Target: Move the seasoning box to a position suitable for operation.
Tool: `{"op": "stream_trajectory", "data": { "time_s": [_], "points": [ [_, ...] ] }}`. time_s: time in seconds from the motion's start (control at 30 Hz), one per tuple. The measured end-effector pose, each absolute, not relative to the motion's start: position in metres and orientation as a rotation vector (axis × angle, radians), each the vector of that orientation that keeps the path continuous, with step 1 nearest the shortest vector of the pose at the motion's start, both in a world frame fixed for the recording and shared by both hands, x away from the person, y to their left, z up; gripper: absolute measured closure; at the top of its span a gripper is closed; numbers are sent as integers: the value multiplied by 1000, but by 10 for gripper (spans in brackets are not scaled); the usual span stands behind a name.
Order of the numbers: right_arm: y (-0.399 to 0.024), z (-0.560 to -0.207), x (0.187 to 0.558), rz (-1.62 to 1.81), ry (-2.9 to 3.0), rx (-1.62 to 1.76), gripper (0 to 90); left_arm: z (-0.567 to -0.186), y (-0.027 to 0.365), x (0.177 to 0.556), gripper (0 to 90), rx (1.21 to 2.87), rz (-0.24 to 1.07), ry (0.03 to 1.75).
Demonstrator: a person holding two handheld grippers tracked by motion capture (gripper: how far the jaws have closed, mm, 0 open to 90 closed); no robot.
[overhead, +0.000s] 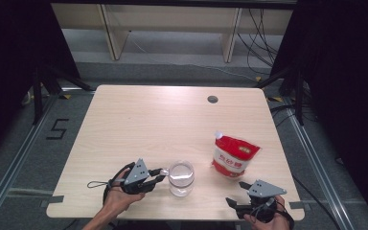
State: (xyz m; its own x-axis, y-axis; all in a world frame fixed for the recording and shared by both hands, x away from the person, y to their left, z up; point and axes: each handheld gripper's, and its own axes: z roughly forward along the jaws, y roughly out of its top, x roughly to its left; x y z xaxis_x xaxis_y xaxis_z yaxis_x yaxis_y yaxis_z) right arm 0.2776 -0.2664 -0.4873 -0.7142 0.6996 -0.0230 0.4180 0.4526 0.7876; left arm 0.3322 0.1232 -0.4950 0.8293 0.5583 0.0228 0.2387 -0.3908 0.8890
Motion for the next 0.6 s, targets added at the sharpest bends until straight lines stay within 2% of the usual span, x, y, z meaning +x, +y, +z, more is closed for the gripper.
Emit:
{"op": "stream_trajectory", "data": {
  "time_s": [0.1,0.13,0.17,0.2,0.23,0.27,0.33,0.47,0.6],
  "points": [
    [-266,-487,277,1141,2363,954,262,-494,120,332,724,1994,351,562],
    [-266,-487,277,1141,2363,954,262,-494,120,332,653,1994,351,562],
    [-266,-487,277,1138,2368,960,262,-494,120,331,653,2006,362,559],
    [-266,-488,277,1132,2366,963,262,-492,120,329,553,2012,389,545],
    [-266,-488,277,1132,2366,963,262,-492,120,329,499,2012,389,545],
    [-266,-488,278,1137,2379,956,262,-490,122,329,499,2016,396,535],
    [-266,-488,278,1135,2366,948,262,-487,126,328,404,1998,393,555],
    [-265,-488,277,1129,2369,955,262,-481,131,326,327,1979,365,573],
    [-265,-489,278,1129,2374,967,262,-472,134,326,309,1960,328,587]
  ]
}}
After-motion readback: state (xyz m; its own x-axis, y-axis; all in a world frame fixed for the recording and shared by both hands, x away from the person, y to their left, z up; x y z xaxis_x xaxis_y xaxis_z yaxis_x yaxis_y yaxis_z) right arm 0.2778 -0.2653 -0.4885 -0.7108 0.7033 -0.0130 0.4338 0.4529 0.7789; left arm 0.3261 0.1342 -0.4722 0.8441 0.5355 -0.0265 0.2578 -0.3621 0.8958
